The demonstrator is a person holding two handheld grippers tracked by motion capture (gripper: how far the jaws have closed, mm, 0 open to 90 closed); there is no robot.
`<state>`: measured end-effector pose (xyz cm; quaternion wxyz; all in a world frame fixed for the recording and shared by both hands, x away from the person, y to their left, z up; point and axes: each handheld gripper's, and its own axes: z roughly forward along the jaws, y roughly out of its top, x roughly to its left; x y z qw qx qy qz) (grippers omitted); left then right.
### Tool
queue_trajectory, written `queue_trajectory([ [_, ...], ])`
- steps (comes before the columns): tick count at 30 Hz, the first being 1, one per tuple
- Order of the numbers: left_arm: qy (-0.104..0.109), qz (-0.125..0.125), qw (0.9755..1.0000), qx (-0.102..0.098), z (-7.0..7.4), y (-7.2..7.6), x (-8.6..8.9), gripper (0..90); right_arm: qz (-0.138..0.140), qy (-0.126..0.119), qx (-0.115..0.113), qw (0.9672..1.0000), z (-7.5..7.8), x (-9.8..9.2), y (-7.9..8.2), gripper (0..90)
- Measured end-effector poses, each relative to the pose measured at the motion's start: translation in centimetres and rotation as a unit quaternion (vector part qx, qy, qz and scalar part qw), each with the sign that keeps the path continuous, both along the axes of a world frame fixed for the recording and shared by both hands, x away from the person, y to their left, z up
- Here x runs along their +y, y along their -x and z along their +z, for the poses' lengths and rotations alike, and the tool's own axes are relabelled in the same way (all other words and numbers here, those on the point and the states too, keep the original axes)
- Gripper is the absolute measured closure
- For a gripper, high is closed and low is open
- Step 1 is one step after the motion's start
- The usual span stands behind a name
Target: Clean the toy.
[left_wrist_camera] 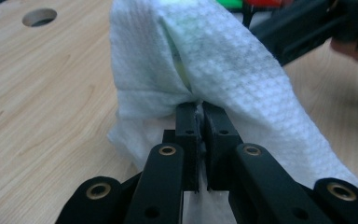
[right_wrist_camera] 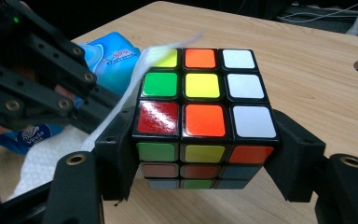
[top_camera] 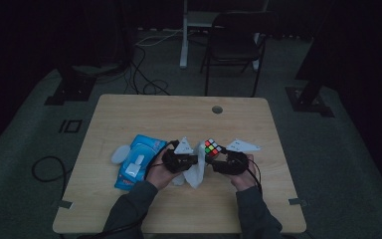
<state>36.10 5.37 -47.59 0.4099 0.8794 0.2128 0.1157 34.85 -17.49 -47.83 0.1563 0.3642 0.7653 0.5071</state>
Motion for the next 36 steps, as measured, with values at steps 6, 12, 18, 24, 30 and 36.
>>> queue_trajectory([
  [6,-0.001,-0.001,1.0000,-0.002,0.0,0.1,-0.1,86.6,0.000,-0.002,0.002,1.0000,0.0,-0.1,0.0,34.3],
  [12,0.011,-0.004,0.9999,-0.010,0.8,0.3,0.0,86.6,0.002,0.011,0.000,0.9999,-0.2,0.3,0.0,34.3],
  [18,0.023,-0.006,0.9996,-0.014,1.5,0.5,0.1,86.5,0.005,0.020,0.001,0.9998,-0.4,0.6,0.0,34.3],
  [24,0.030,-0.011,0.9993,-0.017,1.9,0.7,0.0,86.5,0.007,0.027,0.003,0.9996,-0.6,0.8,0.0,34.3],
  [30,0.031,-0.013,0.9992,-0.020,2.1,0.8,0.0,86.5,0.008,0.030,0.004,0.9995,-0.6,0.9,0.0,34.3],
  [36,0.023,-0.007,0.9996,-0.018,1.6,0.5,0.0,86.4,0.002,0.030,0.004,0.9996,-0.4,0.8,0.0,34.3],
])
